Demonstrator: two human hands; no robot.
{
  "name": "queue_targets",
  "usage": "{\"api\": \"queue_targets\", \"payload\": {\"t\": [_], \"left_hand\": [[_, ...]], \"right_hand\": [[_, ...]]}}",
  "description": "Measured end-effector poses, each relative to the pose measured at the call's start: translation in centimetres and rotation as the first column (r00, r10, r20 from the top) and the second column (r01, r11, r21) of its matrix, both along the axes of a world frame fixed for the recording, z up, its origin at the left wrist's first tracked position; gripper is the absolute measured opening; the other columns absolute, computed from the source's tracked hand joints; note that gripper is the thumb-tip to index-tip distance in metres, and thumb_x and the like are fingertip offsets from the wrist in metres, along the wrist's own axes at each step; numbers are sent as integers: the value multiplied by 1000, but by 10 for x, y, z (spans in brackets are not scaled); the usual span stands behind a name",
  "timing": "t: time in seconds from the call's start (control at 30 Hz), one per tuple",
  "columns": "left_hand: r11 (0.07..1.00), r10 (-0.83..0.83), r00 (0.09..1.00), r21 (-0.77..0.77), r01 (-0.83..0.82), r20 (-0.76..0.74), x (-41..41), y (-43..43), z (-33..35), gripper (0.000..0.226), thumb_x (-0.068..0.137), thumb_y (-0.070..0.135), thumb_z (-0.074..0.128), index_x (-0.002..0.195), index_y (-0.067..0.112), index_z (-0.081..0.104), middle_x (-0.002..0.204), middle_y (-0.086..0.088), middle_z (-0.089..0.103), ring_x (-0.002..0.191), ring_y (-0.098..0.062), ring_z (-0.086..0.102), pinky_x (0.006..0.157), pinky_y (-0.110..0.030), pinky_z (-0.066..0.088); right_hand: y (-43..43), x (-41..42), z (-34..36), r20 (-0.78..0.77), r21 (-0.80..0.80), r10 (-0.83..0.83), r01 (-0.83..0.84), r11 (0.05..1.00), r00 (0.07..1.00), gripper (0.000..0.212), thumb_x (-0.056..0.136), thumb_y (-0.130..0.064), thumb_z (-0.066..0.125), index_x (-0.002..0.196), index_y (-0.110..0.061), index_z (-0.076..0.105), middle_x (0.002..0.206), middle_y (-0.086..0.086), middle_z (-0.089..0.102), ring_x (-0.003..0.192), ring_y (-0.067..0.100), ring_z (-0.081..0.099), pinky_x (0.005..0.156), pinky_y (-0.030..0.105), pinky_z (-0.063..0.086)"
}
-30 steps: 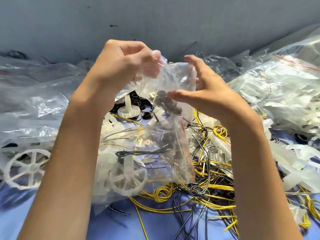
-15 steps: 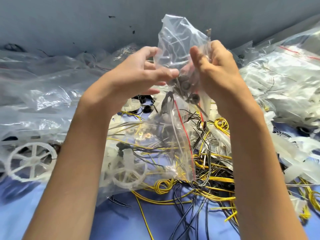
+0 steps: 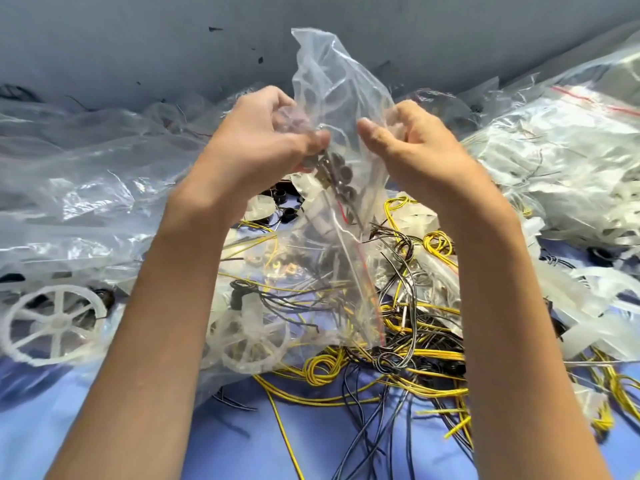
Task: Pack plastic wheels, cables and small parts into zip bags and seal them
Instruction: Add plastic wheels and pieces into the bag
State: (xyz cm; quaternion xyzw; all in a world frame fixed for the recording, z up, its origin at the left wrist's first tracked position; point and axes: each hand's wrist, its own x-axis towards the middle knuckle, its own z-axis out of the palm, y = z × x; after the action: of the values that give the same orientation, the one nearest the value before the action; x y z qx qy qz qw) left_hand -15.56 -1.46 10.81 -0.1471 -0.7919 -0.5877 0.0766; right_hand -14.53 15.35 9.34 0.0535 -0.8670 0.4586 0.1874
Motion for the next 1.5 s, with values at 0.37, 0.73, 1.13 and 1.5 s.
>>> {"api": "queue_targets", "payload": {"t": [0.37, 0.73, 1.13, 1.5], "left_hand": [[982, 151, 988, 113, -153, 24, -4, -1, 3, 28, 90, 15, 61, 63, 15, 59, 71, -4, 67, 69, -16, 69, 74, -29, 58], [931, -117, 988, 359, 72, 104, 11, 8, 9, 17, 93, 12, 58, 76, 10, 53, 62, 2, 63, 57, -7, 65, 56, -14, 50], [970, -239, 959, 86, 228, 154, 11, 5, 3, 21, 74, 23, 75, 73, 8, 61, 76, 0, 69, 79, -11, 69, 77, -24, 58], [976, -207, 967, -37, 215, 151, 9, 8, -4, 16, 80, 17, 73, 93, 12, 64, 68, 5, 64, 62, -1, 61, 58, -12, 49]], "right_hand": [[-3, 1, 5, 17, -15, -119, 119, 993, 993, 71, 88, -53, 54, 145, -17, 30, 128, 5, 55, 121, 19, 50, 104, 40, 41], [-9, 5, 7, 211, -243, 53, 0, 970, 976, 72, 85, -59, 56, 139, -15, 38, 132, 3, 50, 82, 12, 71, 76, 29, 58], [-6, 22, 15, 104, -373, 257, -202, 906, 961, 15, 97, -22, 54, 87, -15, 62, 73, -3, 67, 55, 6, 64, 51, 17, 51], [-2, 24, 16, 76, -292, 268, -236, 927, 960, 43, 69, -17, 82, 102, -14, 55, 78, -2, 70, 64, 5, 66, 51, 16, 48]]}}
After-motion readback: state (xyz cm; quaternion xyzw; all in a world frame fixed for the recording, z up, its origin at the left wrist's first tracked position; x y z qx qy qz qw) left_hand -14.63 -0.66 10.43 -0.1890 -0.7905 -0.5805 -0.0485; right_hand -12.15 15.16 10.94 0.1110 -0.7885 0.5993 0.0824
